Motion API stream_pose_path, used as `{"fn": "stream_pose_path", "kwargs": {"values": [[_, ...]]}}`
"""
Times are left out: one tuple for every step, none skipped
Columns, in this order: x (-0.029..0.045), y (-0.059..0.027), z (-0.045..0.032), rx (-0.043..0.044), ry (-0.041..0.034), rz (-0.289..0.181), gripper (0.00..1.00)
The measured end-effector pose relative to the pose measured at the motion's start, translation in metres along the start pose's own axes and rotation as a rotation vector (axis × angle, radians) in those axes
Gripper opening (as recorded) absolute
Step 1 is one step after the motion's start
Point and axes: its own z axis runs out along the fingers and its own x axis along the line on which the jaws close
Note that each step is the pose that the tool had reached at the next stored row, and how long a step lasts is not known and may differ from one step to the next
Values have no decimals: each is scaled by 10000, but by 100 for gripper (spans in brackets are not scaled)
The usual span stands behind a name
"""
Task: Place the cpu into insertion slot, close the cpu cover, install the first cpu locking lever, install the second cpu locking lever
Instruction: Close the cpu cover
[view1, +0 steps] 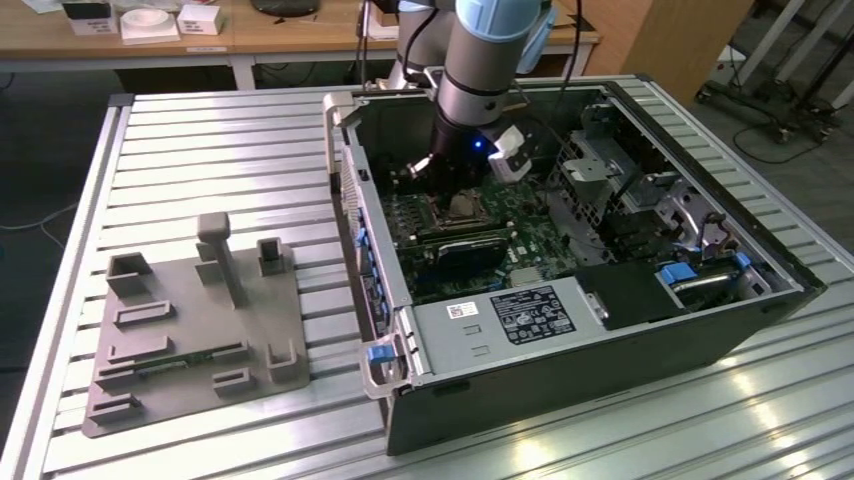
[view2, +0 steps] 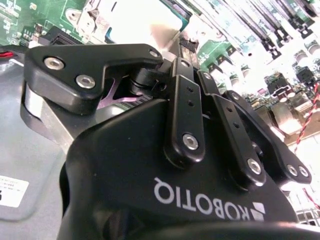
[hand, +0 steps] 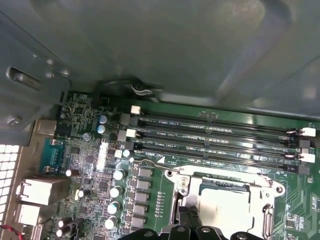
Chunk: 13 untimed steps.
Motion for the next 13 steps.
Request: {"fn": "stream_pose_path", "kwargs": {"values": [[0,1,-6,0,0,0,10],[0,2,-13,1,1,0,10],[0,2,-19,1,0,0,10],[-1,3,-25,1,1,-1,10],[-3,4,-32,0,0,-1,10],[-4,4,-41,0,1,-1,10],[-5,5,-50,0,0,0,10],[-5,7,-60,0,0,1,10],[-6,8,-73,0,0,0,10],[-6,9,-86,1,0,0,10],[-6,11,-101,1,0,0,10],[-6,13,-114,1,0,0,10],[-8,13,-120,1,1,0,10]]}}
